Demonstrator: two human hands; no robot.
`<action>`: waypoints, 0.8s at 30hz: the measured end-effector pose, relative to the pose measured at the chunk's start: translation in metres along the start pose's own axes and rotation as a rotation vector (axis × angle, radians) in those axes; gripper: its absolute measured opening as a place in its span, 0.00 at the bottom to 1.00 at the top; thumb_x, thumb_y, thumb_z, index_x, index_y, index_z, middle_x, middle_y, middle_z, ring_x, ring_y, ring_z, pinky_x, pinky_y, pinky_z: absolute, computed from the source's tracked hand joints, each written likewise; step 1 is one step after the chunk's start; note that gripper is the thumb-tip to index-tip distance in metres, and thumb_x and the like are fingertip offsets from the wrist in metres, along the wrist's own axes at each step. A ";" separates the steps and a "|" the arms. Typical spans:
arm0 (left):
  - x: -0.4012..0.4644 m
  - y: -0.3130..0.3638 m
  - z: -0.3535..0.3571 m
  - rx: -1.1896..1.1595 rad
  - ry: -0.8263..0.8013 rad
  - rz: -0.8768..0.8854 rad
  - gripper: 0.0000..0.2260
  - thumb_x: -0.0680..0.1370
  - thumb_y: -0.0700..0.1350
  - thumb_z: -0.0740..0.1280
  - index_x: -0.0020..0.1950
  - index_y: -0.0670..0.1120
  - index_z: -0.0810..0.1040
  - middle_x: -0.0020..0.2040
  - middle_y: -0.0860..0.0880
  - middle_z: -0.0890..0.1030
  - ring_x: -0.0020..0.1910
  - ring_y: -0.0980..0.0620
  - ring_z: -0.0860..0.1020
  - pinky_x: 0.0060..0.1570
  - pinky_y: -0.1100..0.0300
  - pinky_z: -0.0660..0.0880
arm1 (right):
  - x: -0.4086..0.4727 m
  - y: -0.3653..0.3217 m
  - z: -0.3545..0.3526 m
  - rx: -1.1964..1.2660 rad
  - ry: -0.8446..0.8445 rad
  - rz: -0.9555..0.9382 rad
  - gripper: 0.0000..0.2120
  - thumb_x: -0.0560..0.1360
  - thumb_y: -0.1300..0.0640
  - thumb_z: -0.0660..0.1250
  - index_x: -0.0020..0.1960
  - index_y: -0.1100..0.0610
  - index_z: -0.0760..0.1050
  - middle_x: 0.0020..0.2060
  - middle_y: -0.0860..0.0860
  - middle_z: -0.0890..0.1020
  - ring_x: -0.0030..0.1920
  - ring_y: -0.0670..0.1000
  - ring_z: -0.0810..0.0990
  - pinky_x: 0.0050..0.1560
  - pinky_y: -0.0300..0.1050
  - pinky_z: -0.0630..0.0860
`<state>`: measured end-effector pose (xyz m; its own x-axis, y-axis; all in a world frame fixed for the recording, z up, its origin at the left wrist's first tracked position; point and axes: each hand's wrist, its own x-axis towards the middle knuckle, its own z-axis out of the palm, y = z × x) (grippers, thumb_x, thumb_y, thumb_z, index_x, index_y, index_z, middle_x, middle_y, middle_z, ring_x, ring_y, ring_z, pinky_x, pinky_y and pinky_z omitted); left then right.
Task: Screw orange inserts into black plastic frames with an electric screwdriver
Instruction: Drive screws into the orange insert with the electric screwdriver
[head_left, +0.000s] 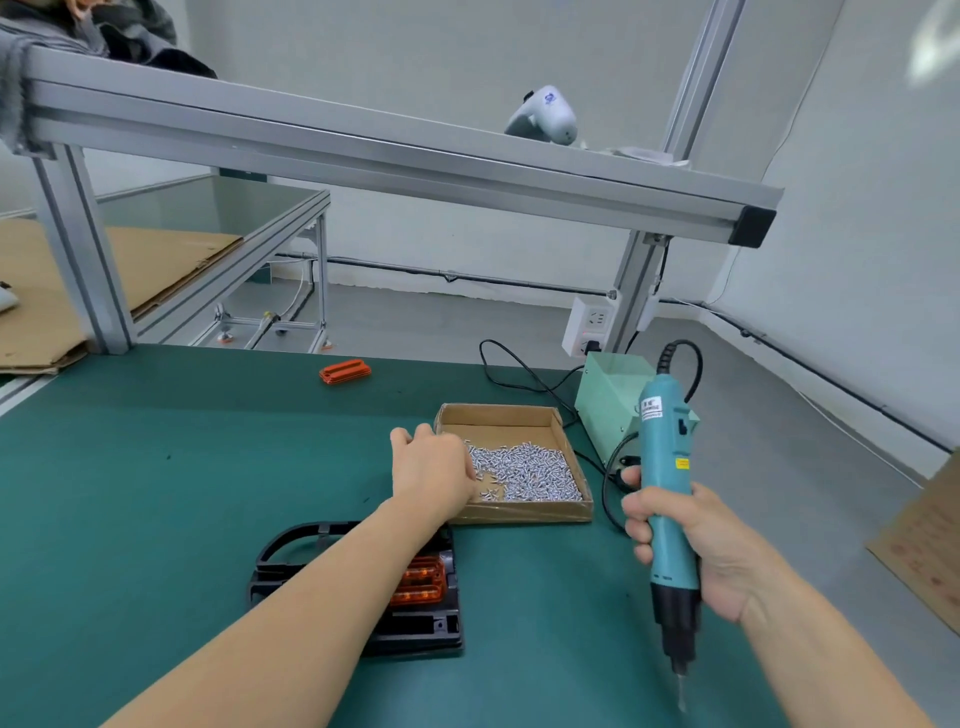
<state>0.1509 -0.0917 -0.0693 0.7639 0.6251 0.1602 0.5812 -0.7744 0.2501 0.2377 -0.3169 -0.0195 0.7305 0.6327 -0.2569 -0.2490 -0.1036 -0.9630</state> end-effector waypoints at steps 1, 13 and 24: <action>0.001 0.000 0.001 0.015 0.006 -0.001 0.06 0.74 0.54 0.69 0.47 0.56 0.84 0.49 0.52 0.80 0.56 0.50 0.68 0.58 0.53 0.59 | 0.000 -0.002 0.003 0.040 -0.022 -0.013 0.12 0.71 0.71 0.66 0.51 0.59 0.74 0.27 0.52 0.72 0.24 0.48 0.70 0.23 0.40 0.70; 0.009 0.007 0.002 0.164 0.021 0.163 0.09 0.77 0.42 0.61 0.47 0.49 0.81 0.47 0.51 0.79 0.53 0.49 0.70 0.53 0.54 0.59 | -0.006 -0.008 0.021 0.366 -0.062 -0.153 0.14 0.61 0.65 0.69 0.45 0.55 0.71 0.29 0.50 0.69 0.26 0.47 0.68 0.24 0.39 0.70; -0.071 -0.023 -0.048 -1.444 -0.141 -0.087 0.02 0.67 0.38 0.75 0.38 0.44 0.85 0.37 0.44 0.83 0.34 0.54 0.76 0.38 0.64 0.76 | -0.021 -0.028 0.048 0.702 -0.071 -0.360 0.08 0.66 0.62 0.66 0.40 0.51 0.70 0.29 0.47 0.69 0.26 0.44 0.68 0.27 0.36 0.71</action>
<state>0.0696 -0.1139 -0.0407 0.8119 0.5833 0.0227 -0.0919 0.0894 0.9918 0.1993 -0.2902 0.0172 0.8062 0.5850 0.0886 -0.3655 0.6101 -0.7030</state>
